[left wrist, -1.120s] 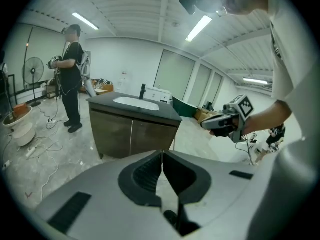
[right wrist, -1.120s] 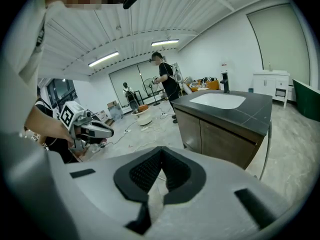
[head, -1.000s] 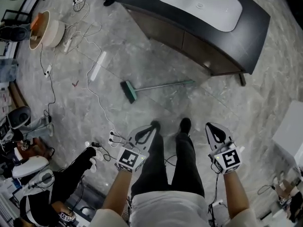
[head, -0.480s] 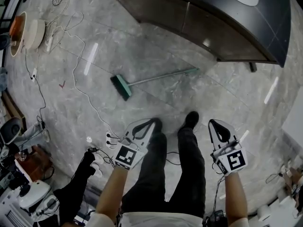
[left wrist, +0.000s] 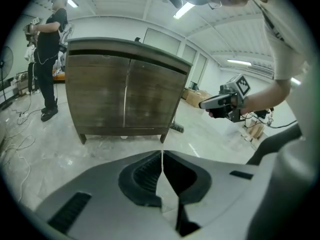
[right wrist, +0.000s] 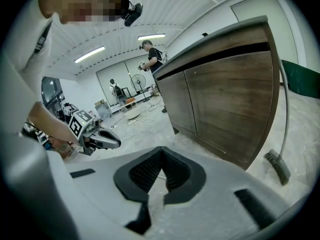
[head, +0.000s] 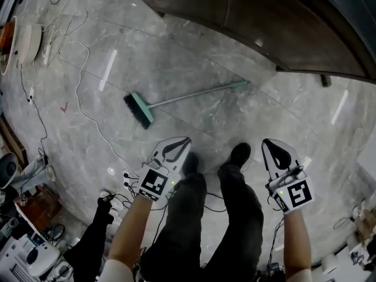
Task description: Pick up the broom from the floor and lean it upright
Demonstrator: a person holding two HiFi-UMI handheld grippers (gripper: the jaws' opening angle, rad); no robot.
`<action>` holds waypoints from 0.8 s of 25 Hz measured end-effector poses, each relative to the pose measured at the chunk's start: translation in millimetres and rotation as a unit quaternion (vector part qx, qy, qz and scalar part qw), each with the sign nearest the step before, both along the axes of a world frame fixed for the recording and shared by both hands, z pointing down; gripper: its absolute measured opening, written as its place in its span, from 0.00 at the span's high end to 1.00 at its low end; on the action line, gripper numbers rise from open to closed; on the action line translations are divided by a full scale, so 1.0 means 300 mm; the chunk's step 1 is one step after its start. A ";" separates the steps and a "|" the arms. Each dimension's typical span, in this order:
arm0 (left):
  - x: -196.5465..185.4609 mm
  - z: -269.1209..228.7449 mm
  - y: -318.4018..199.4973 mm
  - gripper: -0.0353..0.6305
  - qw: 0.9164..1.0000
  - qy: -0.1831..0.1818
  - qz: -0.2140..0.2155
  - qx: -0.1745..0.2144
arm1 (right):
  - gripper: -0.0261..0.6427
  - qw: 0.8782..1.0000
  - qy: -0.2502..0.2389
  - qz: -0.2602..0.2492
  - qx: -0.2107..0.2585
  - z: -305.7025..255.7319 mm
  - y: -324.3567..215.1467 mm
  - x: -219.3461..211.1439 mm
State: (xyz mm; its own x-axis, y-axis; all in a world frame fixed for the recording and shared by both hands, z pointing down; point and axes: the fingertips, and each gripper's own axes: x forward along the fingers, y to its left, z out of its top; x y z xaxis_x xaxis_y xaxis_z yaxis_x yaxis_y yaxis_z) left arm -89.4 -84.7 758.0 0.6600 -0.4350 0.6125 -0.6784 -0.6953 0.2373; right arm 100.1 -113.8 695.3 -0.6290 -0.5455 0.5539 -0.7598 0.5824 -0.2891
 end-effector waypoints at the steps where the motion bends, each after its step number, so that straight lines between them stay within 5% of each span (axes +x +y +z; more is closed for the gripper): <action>1: 0.006 0.043 -0.015 0.93 1.000 0.000 0.004 0.001 | 0.97 1.000 0.002 -0.006 0.001 0.038 -0.007 0.004; 20: 0.035 0.850 -0.274 0.93 0.997 -0.017 0.078 0.002 | 0.97 0.998 -0.007 -0.055 0.022 0.693 -0.140 0.086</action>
State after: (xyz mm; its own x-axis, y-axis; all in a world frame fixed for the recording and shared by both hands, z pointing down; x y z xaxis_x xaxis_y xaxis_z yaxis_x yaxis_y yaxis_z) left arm -78.9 -167.0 1013.2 0.6980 -0.3311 0.6350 -0.5701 -0.7935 0.2129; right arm 125.9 -155.9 903.2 -0.6941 -0.4962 0.5214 -0.6866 0.6740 -0.2726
